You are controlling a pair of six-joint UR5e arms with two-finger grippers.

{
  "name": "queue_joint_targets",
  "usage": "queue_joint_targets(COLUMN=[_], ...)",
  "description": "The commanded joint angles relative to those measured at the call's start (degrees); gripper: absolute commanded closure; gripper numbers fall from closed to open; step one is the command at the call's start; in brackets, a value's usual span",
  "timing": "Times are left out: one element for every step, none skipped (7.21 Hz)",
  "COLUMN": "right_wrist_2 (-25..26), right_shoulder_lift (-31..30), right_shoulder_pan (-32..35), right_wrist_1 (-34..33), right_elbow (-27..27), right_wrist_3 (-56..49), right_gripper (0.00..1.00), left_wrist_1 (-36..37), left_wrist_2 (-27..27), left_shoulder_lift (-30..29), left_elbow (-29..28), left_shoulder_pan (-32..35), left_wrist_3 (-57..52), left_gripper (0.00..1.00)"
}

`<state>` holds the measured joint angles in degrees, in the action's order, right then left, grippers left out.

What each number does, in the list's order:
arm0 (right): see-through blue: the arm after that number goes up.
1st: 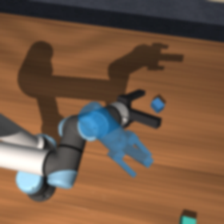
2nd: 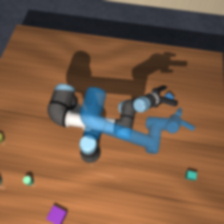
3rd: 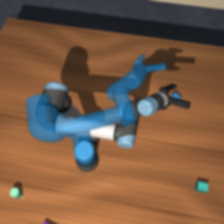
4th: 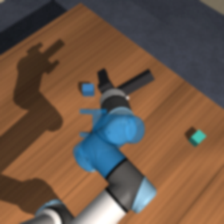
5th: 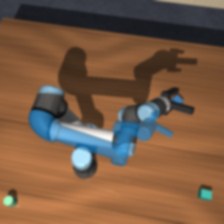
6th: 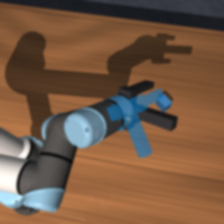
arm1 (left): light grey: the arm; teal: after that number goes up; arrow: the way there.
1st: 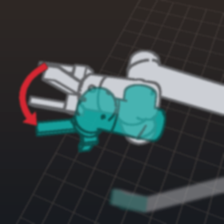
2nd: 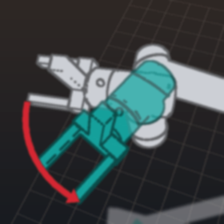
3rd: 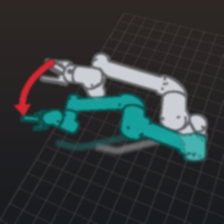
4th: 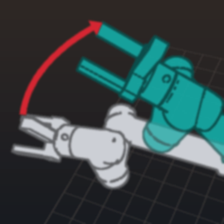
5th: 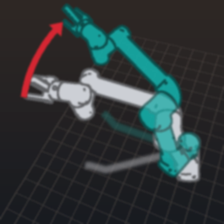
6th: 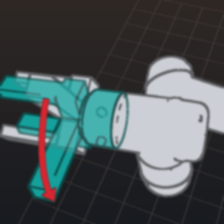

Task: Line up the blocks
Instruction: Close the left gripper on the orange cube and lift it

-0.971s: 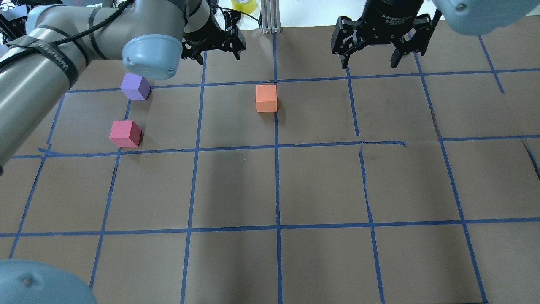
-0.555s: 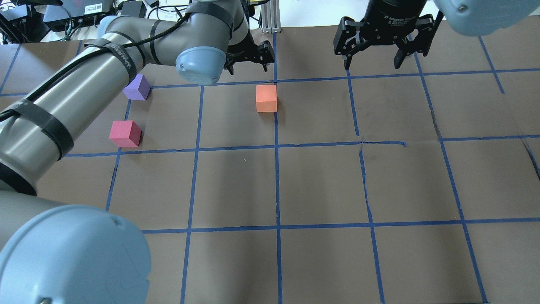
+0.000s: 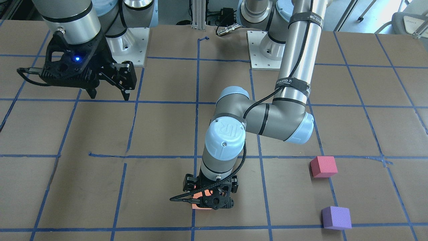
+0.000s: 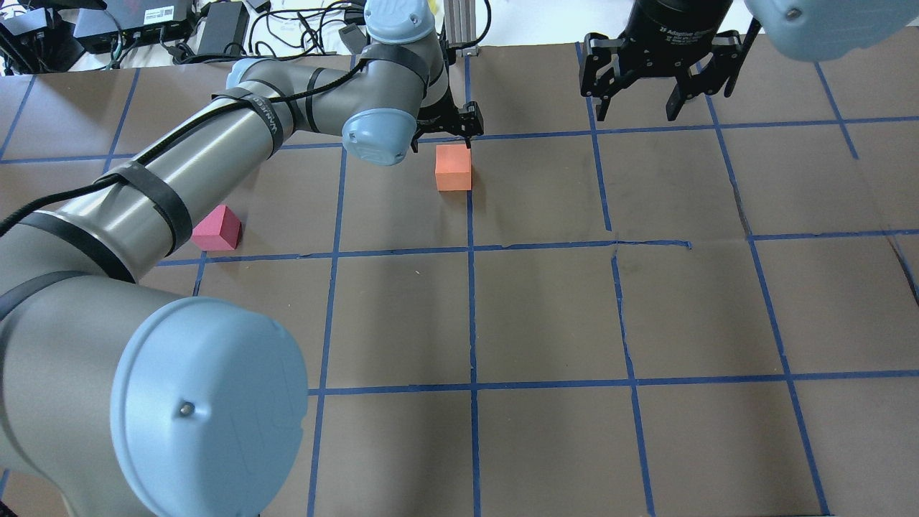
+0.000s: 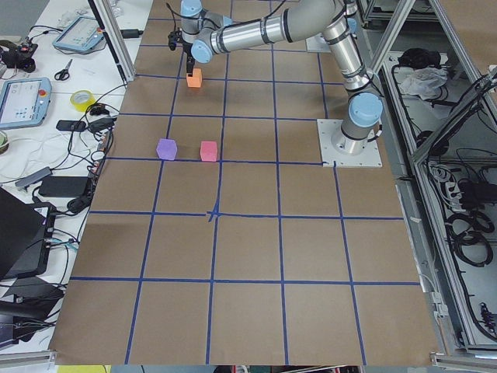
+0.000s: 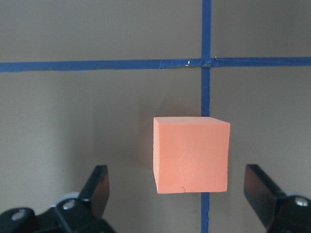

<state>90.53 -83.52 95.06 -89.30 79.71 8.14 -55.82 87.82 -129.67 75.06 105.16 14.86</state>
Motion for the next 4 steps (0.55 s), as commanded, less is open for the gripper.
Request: queue_joint_targets(right_wrist_2=[0.17, 0.0, -0.09, -0.09], right_shoulder_lift=[0.02, 0.02, 0.02, 0.02], right_shoulder_pan=[0.04, -0.05, -0.05, 0.04], right_wrist_1=[0.18, 0.26, 0.27, 0.35], right_elbow=[0.0, 0.09, 0.09, 0.09], right_wrist_3=[0.03, 0.03, 0.03, 0.12], right_gripper=[0.0, 0.0, 0.0, 0.0], left_wrist_1=[0.97, 2.8, 3.6, 3.7], left_wrist_2=[0.24, 0.16, -0.02, 0.24], left_shoulder_lift=[-2.34, -3.74, -4.8, -5.24], left_elbow=[-0.18, -0.18, -0.18, -0.18], left_shoulder_pan=[0.39, 0.39, 0.57, 0.66], left_wrist_3=[0.0, -0.18, 0.08, 0.95], left_gripper=[0.0, 0.0, 0.0, 0.31])
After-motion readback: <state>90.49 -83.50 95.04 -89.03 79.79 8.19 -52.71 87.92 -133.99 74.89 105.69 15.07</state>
